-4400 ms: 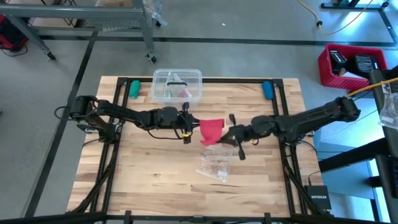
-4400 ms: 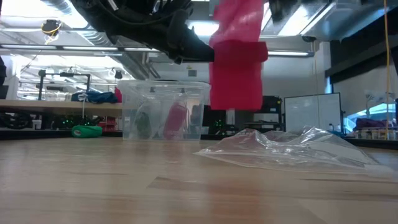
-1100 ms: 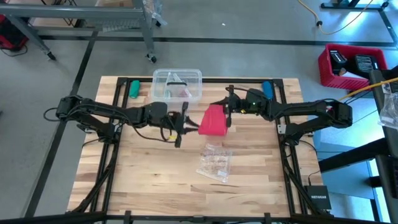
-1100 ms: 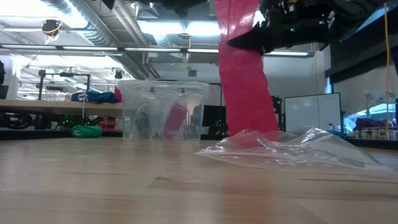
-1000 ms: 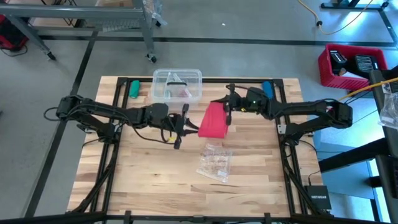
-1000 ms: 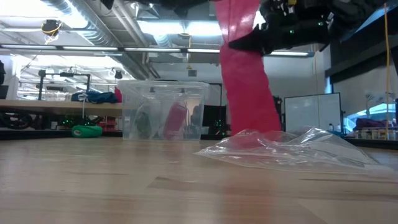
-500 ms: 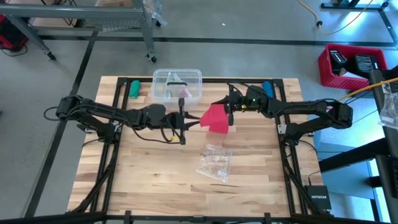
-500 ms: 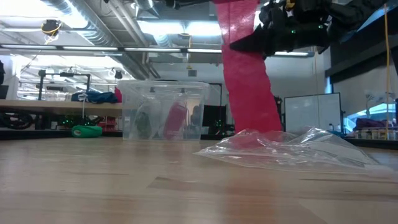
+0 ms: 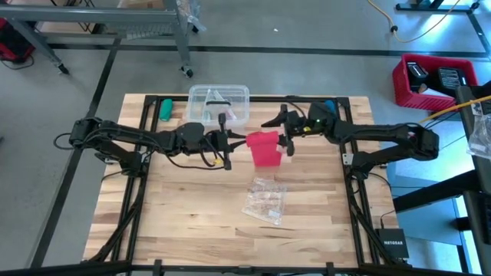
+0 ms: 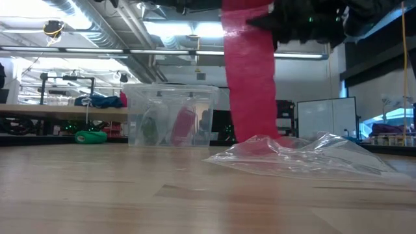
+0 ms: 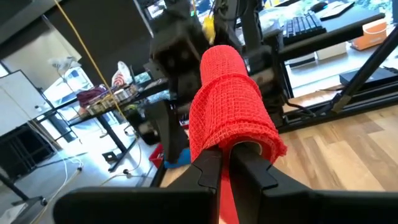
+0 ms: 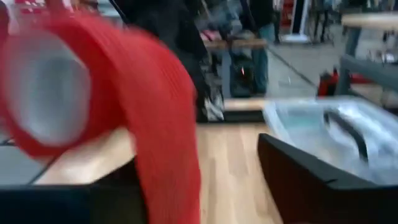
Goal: Roll bandage
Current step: Roll the red bandage
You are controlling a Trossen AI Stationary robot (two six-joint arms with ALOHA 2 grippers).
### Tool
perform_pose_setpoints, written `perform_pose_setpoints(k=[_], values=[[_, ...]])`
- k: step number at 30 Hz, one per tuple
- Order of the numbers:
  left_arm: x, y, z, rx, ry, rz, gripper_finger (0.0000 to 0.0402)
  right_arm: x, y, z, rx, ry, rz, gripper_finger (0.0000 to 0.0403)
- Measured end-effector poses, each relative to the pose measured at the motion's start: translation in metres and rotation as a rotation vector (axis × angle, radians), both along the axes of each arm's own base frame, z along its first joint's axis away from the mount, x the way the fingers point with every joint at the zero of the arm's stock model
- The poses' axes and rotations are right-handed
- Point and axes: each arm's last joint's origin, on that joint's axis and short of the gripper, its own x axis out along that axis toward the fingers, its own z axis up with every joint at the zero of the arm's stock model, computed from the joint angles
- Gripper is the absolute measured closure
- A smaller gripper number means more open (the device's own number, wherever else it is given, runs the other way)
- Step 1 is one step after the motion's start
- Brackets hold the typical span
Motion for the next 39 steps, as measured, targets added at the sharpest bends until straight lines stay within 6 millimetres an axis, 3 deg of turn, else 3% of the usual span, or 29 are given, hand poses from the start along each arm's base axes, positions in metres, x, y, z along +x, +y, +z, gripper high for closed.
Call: perform_pose_setpoints(k=[6,15,19,24,28,35,39], values=[[0.000,0.000,0.001,0.003,-0.011,-0.001,0.0389,-0.005,0.003,0.017,0.026,0.081,0.004,0.0104],[0.000,0.000,0.001,-0.005,-0.010,0.001,0.0389,-0.038,0.013,0.037,0.117,0.447,-0.026,0.0095],[0.000,0.000,0.001,-0.006,-0.012,0.001,0.0389,-0.050,0.017,0.017,0.090,0.444,-0.044,0.0095],[0.000,0.000,0.001,-0.009,-0.013,0.001,0.0389,-0.050,0.015,-0.034,0.047,0.301,-0.108,0.0095],[0.000,0.000,0.001,-0.009,-0.013,0.001,0.0389,-0.045,0.020,-0.063,0.103,0.155,-0.053,0.0095],[0.000,0.000,0.001,-0.009,-0.013,0.001,0.0389,-0.029,0.030,-0.078,0.113,0.124,-0.030,0.0095],[0.000,0.000,0.001,-0.009,-0.013,0.001,0.0389,-0.024,0.028,-0.075,0.067,0.098,-0.057,0.0095]])
